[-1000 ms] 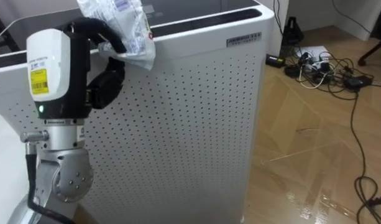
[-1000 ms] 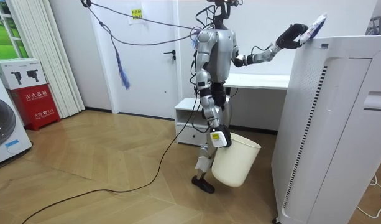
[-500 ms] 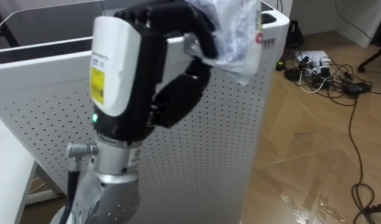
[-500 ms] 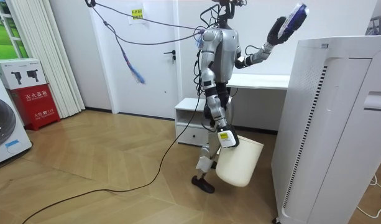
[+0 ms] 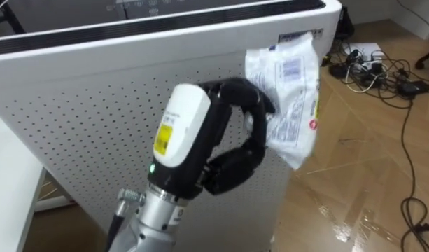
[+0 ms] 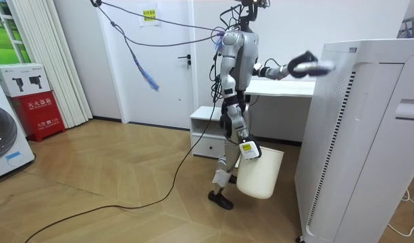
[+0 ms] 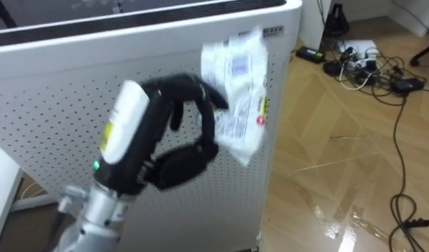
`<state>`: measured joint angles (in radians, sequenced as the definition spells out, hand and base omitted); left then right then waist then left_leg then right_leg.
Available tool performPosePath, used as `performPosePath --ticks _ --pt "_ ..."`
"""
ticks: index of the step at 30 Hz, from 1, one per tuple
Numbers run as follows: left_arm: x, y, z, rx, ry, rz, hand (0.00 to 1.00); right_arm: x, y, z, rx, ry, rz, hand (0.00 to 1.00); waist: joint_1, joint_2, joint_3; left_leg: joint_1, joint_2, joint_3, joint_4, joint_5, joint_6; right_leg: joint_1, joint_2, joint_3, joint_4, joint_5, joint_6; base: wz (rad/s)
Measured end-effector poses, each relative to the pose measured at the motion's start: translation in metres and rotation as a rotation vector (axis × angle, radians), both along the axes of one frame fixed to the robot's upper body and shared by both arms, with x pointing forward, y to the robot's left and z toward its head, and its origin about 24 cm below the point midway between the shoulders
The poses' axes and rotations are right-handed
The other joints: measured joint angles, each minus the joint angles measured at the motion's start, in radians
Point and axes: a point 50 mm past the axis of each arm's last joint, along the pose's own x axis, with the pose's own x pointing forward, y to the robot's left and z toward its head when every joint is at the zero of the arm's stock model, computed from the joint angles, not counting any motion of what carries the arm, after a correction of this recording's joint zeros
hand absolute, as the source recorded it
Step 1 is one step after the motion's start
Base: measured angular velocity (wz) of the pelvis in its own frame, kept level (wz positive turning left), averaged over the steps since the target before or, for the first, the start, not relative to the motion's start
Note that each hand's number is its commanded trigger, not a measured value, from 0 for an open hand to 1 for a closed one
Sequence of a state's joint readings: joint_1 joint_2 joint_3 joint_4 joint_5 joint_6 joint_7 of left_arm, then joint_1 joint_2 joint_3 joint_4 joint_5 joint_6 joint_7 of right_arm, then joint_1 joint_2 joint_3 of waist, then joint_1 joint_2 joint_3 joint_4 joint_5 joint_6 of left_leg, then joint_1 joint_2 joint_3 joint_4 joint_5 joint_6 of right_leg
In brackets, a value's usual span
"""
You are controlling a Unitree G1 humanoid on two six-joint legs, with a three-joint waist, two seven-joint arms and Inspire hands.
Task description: Pick garbage
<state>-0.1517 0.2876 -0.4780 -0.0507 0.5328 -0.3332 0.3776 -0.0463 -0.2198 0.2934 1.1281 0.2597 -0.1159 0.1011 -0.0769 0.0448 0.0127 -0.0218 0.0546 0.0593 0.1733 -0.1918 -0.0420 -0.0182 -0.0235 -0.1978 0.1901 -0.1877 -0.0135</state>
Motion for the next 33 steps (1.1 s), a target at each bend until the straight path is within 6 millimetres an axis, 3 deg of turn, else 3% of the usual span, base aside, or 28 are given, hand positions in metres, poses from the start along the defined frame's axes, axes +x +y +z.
performPosePath --ticks 4,7,16,23,33 --pt "0.002 0.006 -0.027 0.028 0.129 0.025 1.0 0.009 0.006 0.001 0.015 -0.012 -0.006 1.0 0.002 0.001 0.0017 -0.033 -0.001 -0.003 0.01 0.002 0.002 -0.033 -0.007 -0.001 0.016 0.002 -0.003 0.04" --pt "0.003 0.009 -0.061 0.089 0.271 0.047 1.0 0.026 0.008 0.006 0.016 -0.043 0.012 1.0 -0.003 0.007 0.0161 -0.08 -0.006 -0.008 0.03 0.003 0.005 -0.077 -0.011 -0.005 0.032 0.002 -0.003 0.03" --pt "-0.009 0.02 -0.133 0.226 0.586 0.091 1.0 0.033 0.013 0.008 0.007 -0.071 0.025 1.0 -0.001 0.0 0.0223 -0.171 -0.017 -0.006 0.034 0.011 0.016 -0.187 -0.025 0.002 0.075 0.002 -0.003 0.0" --pt "-0.02 0.031 -0.162 0.281 0.718 0.13 1.0 0.046 0.02 0.012 0.006 -0.111 0.02 1.0 0.002 -0.002 0.0255 -0.227 -0.013 -0.006 0.046 0.013 0.019 -0.293 -0.031 0.006 0.168 0.002 -0.002 -0.06" --pt "-0.03 0.035 -0.188 0.345 0.849 0.149 1.0 0.058 0.033 0.016 0.036 -0.142 0.032 1.0 0.001 -0.009 0.0323 -0.314 -0.026 -0.007 0.062 0.016 0.024 -0.375 -0.045 0.0 0.179 0.002 -0.002 0.0"
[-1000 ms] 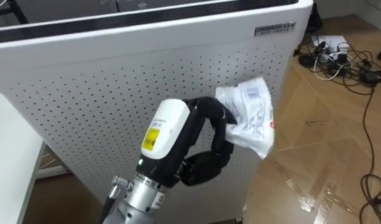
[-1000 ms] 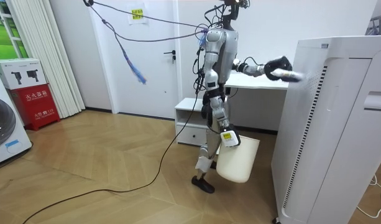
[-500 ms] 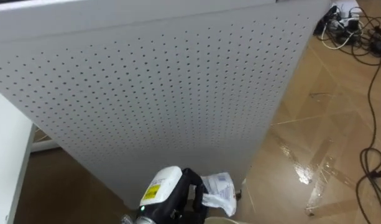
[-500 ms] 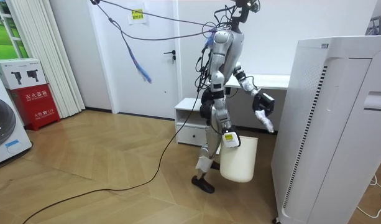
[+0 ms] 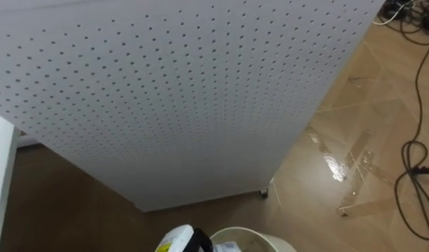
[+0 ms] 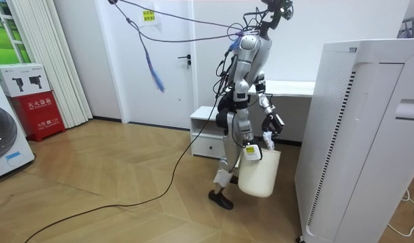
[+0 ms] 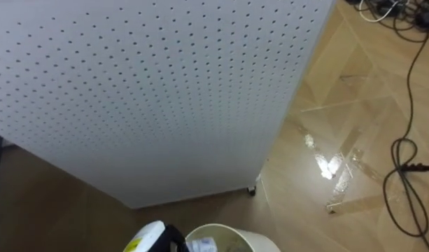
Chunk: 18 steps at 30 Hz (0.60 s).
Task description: Pick garbage
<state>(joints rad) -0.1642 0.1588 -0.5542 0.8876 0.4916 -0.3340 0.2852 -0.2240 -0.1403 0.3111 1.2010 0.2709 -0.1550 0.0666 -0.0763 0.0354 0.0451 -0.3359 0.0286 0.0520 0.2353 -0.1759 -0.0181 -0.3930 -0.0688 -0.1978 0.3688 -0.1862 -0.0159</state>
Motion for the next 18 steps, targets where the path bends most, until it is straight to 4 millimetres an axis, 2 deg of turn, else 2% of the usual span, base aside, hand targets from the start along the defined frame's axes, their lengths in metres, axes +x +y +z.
performPosePath --ticks 1,2,3,4,5,6,7,11,17,18 --pt "0.0 -0.002 -0.001 -0.001 0.009 -0.004 1.0 0.001 0.002 0.0 0.003 -0.003 0.003 1.0 0.006 0.0 0.0041 0.002 0.006 -0.024 -0.001 0.002 0.004 -0.037 -0.005 -0.002 0.063 -0.001 0.001 -0.13" --pt "0.001 -0.002 -0.001 -0.001 0.014 -0.008 1.0 0.002 0.003 0.001 0.005 -0.005 0.003 1.0 0.007 0.004 0.0182 0.009 0.009 -0.063 -0.001 0.003 0.005 -0.077 -0.004 -0.002 0.113 -0.019 0.003 -0.35" --pt "0.003 0.0 -0.001 0.001 0.018 0.003 1.0 0.008 0.007 0.004 0.017 -0.039 0.01 1.0 0.015 -0.001 0.0227 -0.005 0.007 -0.11 0.011 0.003 0.004 -0.131 0.001 0.01 0.05 0.006 -0.015 -0.27" --pt "0.005 0.004 -0.001 0.006 0.024 0.02 0.91 0.017 0.011 0.01 0.027 -0.095 0.022 1.0 0.009 -0.008 0.0297 -0.03 -0.01 -0.105 0.046 -0.013 -0.008 -0.152 -0.015 0.001 -0.017 0.111 -0.031 -0.15" --pt "0.003 0.003 -0.003 0.004 0.04 0.025 0.61 0.021 0.011 0.013 0.023 -0.112 0.026 1.0 0.0 0.004 0.0324 -0.042 -0.007 -0.093 0.057 -0.018 -0.01 -0.151 -0.012 -0.001 -0.017 0.116 -0.032 0.05" --pt "0.005 0.0 -0.003 0.0 0.048 0.014 0.55 0.023 0.01 0.013 0.016 -0.104 0.028 1.0 -0.003 0.008 0.0313 -0.056 -0.005 -0.039 0.068 -0.019 -0.011 -0.151 -0.01 0.001 -0.017 0.115 -0.034 0.11" --pt "0.006 -0.001 -0.002 -0.006 0.048 0.013 0.0 0.022 0.009 0.012 0.013 -0.098 0.028 1.0 -0.001 0.008 0.0312 -0.056 0.0 -0.01 0.069 -0.018 -0.01 -0.149 -0.008 0.001 -0.014 0.115 -0.034 0.11" --pt "0.01 -0.005 0.0 -0.016 0.047 0.001 0.0 0.02 0.006 0.011 0.018 -0.093 0.005 1.0 -0.003 -0.001 0.0302 -0.058 0.002 0.005 0.08 -0.018 -0.009 -0.15 -0.004 -0.007 -0.008 0.115 -0.034 0.2" --pt "-0.002 -0.006 -0.009 -0.015 0.124 -0.013 0.0 0.012 0.006 0.005 0.045 -0.042 -0.022 1.0 -0.001 -0.006 0.0262 -0.075 -0.004 0.03 0.127 -0.014 0.001 -0.146 -0.014 0.006 0.004 0.12 -0.026 0.06" --pt "-0.004 -0.006 -0.01 -0.014 0.138 -0.014 0.0 0.009 0.006 0.003 0.051 -0.028 -0.021 1.0 -0.001 -0.005 0.0234 -0.074 -0.004 0.035 0.127 -0.015 0.004 -0.146 -0.016 0.006 0.007 0.121 -0.024 0.04"
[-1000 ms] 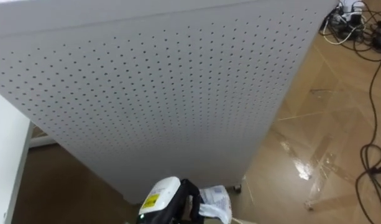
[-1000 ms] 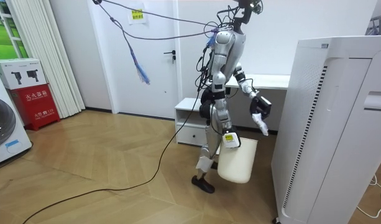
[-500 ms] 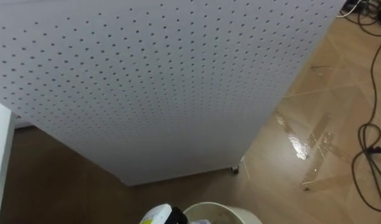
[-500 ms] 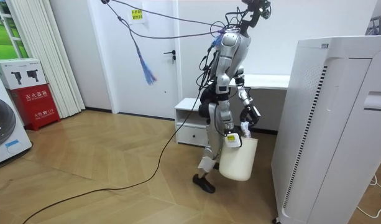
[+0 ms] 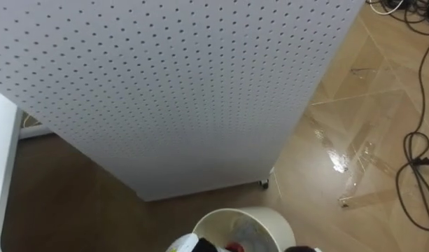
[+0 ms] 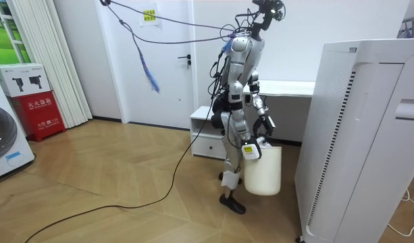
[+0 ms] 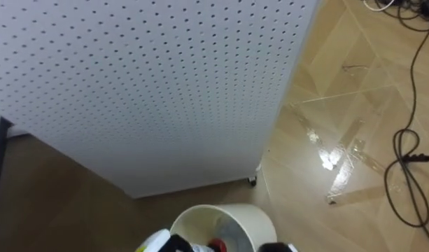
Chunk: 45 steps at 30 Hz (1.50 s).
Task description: Pick garbage
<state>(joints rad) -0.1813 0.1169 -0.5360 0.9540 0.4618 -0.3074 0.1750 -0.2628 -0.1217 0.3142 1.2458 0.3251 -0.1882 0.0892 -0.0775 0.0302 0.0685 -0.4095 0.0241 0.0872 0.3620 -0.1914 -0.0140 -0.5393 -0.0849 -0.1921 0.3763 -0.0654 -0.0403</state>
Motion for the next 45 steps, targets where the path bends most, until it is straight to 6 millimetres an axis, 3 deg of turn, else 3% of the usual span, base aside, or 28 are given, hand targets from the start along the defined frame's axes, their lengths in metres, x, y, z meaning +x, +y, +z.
performPosePath --ticks 2,4,10,22,31,35,38,40,42,43,45 --pt "-0.001 -0.001 -0.002 0.0 0.018 -0.006 0.0 -0.001 0.002 -0.001 0.008 0.005 0.011 1.0 0.001 0.002 -0.0052 -0.001 0.0 0.004 -0.001 -0.002 0.003 0.001 -0.001 0.0 0.001 0.004 0.003 0.0" --pt "-0.004 -0.001 -0.004 0.002 0.036 -0.01 0.0 -0.005 0.003 -0.003 0.004 0.023 0.027 1.0 0.002 0.002 -0.0179 0.003 0.0 0.007 0.002 -0.001 0.003 0.006 -0.001 0.0 0.002 0.013 -0.004 -0.02" --pt "-0.007 -0.003 -0.006 0.004 0.059 -0.041 0.0 -0.012 0.002 -0.007 -0.006 0.058 0.042 1.0 0.002 0.001 -0.0234 0.03 0.0 0.009 0.005 -0.002 0.003 0.033 -0.001 0.003 0.004 0.015 -0.005 0.0" --pt "-0.017 -0.001 -0.012 0.009 0.112 -0.054 0.0 -0.012 0.001 -0.007 0.006 0.058 0.024 1.0 0.002 0.0 -0.0235 0.031 0.001 0.014 0.017 -0.003 0.006 0.033 -0.001 0.004 0.004 0.022 -0.005 0.0" --pt "-0.027 0.011 -0.024 0.009 0.197 0.018 0.0 -0.016 -0.001 -0.009 0.026 0.071 -0.004 1.0 0.001 -0.006 -0.0222 0.034 0.003 0.013 0.01 -0.005 0.008 0.047 -0.001 0.0 -0.008 0.021 -0.004 0.01" --pt "-0.04 0.029 -0.033 -0.013 0.297 0.11 0.0 -0.03 -0.008 -0.015 0.031 0.109 -0.033 1.0 0.002 -0.013 -0.0239 0.085 -0.001 0.007 -0.025 -0.005 0.008 0.092 -0.002 -0.006 -0.02 0.017 0.004 0.04" --pt "-0.053 0.051 -0.04 -0.074 0.374 0.289 0.0 -0.046 -0.016 -0.021 0.044 0.152 -0.077 1.0 0.008 -0.013 -0.026 0.135 0.002 0.007 -0.051 -0.005 0.008 0.145 0.005 -0.009 -0.052 0.013 0.009 0.0" --pt "-0.067 0.064 -0.045 -0.127 0.419 0.431 0.0 -0.057 -0.022 -0.023 0.056 0.169 -0.127 1.0 0.026 -0.015 -0.031 0.173 0.004 0.006 -0.074 -0.004 0.009 0.183 0.008 -0.016 -0.073 0.013 0.012 0.0" --pt "-0.088 0.082 -0.051 -0.183 0.467 0.611 0.0 -0.078 -0.028 -0.029 0.079 0.207 -0.21 1.0 0.037 -0.025 -0.0529 0.24 0.003 -0.006 -0.126 0.003 0.009 0.244 0.011 -0.033 -0.101 0.007 0.02 0.16" --pt "-0.095 0.085 -0.052 -0.194 0.48 0.651 0.0 -0.083 -0.03 -0.03 0.083 0.215 -0.234 1.0 0.04 -0.028 -0.0558 0.26 0.003 -0.007 -0.138 0.004 0.009 0.264 0.014 -0.034 -0.111 0.006 0.022 0.1" --pt "-0.119 0.098 -0.056 -0.229 0.519 0.801 0.0 -0.103 -0.036 -0.034 0.091 0.25 -0.302 1.0 0.056 -0.041 -0.07 0.32 0.006 -0.007 -0.176 0.004 0.009 0.326 0.02 -0.044 -0.144 -0.001 0.031 0.1"
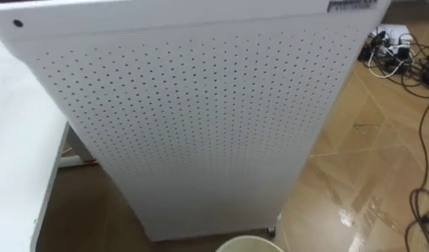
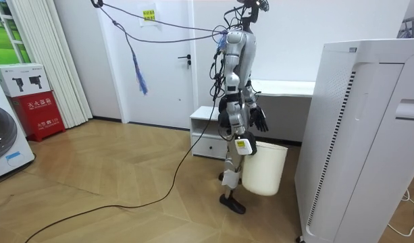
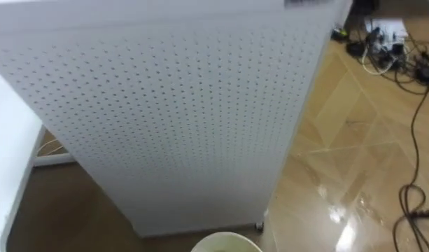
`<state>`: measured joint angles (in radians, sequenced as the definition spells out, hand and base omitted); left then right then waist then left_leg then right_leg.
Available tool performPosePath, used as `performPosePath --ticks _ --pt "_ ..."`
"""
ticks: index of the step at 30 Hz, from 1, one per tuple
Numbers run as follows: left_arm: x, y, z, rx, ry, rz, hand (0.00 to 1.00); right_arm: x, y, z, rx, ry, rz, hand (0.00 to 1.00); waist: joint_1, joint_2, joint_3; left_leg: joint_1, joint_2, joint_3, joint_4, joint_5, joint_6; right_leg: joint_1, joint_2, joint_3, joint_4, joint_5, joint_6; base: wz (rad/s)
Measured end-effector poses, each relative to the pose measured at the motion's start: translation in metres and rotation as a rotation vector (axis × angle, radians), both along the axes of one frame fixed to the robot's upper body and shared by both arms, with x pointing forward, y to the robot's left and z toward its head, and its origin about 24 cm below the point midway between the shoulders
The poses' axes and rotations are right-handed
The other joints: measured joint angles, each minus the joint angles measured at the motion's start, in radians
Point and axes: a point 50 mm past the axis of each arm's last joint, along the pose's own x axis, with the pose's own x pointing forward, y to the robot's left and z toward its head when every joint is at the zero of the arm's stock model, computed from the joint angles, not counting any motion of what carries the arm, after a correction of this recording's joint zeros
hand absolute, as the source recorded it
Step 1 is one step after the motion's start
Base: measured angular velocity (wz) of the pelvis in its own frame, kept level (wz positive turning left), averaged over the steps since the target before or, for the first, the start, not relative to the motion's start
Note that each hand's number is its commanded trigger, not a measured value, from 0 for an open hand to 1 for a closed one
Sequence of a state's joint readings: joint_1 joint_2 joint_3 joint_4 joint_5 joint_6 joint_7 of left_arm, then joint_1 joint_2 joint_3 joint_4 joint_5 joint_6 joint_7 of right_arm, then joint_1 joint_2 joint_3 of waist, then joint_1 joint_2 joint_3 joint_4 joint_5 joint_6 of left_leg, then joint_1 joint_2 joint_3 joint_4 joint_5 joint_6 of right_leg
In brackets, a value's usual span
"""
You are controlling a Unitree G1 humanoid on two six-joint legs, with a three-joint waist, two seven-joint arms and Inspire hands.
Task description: Pick garbage
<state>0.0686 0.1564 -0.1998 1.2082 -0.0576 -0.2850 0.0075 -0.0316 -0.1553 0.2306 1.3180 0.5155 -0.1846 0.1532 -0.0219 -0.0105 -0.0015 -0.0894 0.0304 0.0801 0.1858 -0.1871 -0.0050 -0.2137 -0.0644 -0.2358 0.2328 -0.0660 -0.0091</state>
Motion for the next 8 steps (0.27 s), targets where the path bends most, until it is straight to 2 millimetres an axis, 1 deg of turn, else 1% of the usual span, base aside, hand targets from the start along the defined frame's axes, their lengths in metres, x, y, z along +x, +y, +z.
performPosePath --ticks 1,3,4,5,8 --pt "-0.009 0.003 -0.001 -0.002 0.021 0.047 0.0 -0.007 -0.002 -0.001 0.005 0.013 -0.034 1.0 0.002 -0.008 -0.0004 0.022 0.001 0.0 -0.013 0.0 0.0 0.027 0.0 -0.011 -0.015 -0.004 0.005 0.21" --pt "-0.019 0.005 -0.003 -0.017 0.043 0.12 0.0 -0.018 -0.004 -0.003 0.003 0.035 -0.082 1.0 0.005 -0.017 -0.0005 0.055 0.001 0.0 -0.025 0.0 0.001 0.065 0.0 -0.022 -0.033 -0.009 0.013 0.21" --pt "-0.021 0.006 -0.004 -0.02 0.047 0.139 0.0 -0.019 -0.005 -0.003 0.004 0.038 -0.092 1.0 0.006 -0.021 0.001 0.064 0.0 0.0 -0.026 0.0 0.001 0.075 0.0 -0.024 -0.035 -0.011 0.016 0.14" --pt "-0.026 0.008 -0.004 -0.021 0.061 0.168 0.0 -0.023 -0.006 -0.004 0.003 0.048 -0.108 1.0 0.006 -0.025 0.0002 0.078 0.0 0.0 -0.029 0.0 0.001 0.096 0.0 -0.027 -0.046 -0.014 0.019 0.06" --pt "-0.027 0.009 -0.005 -0.021 0.079 0.194 0.0 -0.026 -0.007 -0.004 -0.009 0.058 -0.116 1.0 0.007 -0.031 0.0024 0.107 -0.001 0.003 -0.049 -0.001 0.002 0.115 0.002 -0.02 -0.05 -0.02 0.026 -0.03"
